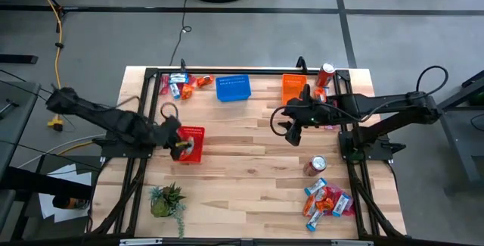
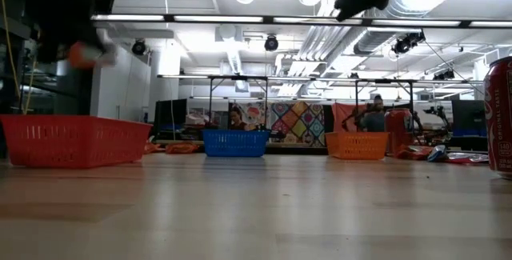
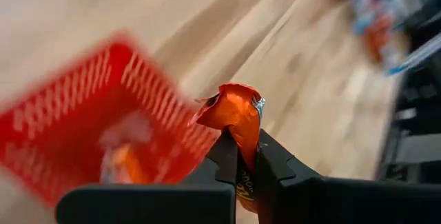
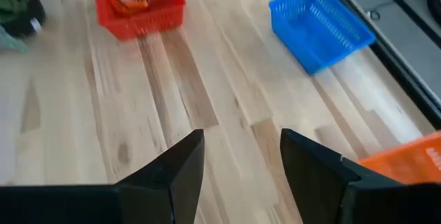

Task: Sort candy
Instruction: Put the orange candy pack into the red basket

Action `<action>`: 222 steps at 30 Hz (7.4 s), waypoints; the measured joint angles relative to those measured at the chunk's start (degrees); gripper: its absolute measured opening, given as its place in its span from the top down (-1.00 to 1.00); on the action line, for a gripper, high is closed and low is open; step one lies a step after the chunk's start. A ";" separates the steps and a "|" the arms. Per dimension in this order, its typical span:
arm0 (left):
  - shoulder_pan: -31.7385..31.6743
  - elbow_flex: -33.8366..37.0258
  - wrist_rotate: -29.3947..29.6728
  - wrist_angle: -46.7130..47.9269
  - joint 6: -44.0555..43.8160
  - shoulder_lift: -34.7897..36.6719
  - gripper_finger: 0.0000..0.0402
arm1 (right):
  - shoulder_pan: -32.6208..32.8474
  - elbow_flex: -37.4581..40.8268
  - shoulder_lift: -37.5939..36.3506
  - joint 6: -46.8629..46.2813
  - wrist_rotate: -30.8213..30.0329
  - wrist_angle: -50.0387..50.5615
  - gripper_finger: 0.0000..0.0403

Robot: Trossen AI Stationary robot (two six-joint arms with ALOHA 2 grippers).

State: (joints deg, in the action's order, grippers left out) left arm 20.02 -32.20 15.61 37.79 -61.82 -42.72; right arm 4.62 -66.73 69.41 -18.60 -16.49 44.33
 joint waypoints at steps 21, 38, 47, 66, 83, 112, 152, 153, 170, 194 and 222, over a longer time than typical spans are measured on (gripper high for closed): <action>-13.54 0.05 -12.70 -0.98 -0.39 -15.24 0.42 | -0.09 1.98 -0.73 -0.61 0.66 3.26 0.09; -29.94 -15.94 -7.11 -8.03 25.06 -9.53 -0.09 | -3.30 1.98 -4.71 -33.87 -2.53 19.61 0.09; -35.71 -15.94 -13.96 -14.68 28.04 -9.68 -0.09 | -23.78 1.98 -0.01 -33.87 -7.02 29.53 0.09; -35.99 -15.90 -18.27 -15.43 27.83 -9.66 -0.09 | -58.76 12.57 7.10 -10.42 11.39 12.71 0.09; -36.08 -15.90 -17.15 -16.88 25.44 -9.48 -0.09 | -58.77 31.35 7.10 -13.82 0.95 -11.82 0.09; -37.60 -15.86 -16.39 -18.65 29.74 -8.24 -0.09 | -54.91 17.59 -14.42 -6.65 6.81 4.41 0.98; -28.47 -15.86 -10.75 -74.83 62.58 -36.23 -0.09 | -6.39 17.20 1.05 19.09 -4.96 -59.15 1.00; -28.47 -15.87 -11.00 -75.89 62.16 -36.73 -0.09 | -6.17 17.20 1.57 19.09 -5.25 -59.80 1.00; -26.18 -15.90 -11.80 -77.57 60.26 -38.14 0.39 | -4.55 17.20 4.63 18.20 -7.42 -62.79 0.97; -27.09 -15.88 -13.72 -37.91 52.91 -24.67 1.00 | -4.57 17.20 2.22 9.85 -7.87 -43.17 0.53; -18.88 -15.88 -1.66 15.25 13.15 -7.81 1.00 | -9.25 17.20 -3.21 9.39 -8.89 -29.75 0.52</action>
State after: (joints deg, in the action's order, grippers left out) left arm 1.15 -48.08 13.95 53.04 -48.68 -50.53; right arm -4.62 -49.54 66.19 -9.20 -25.38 14.58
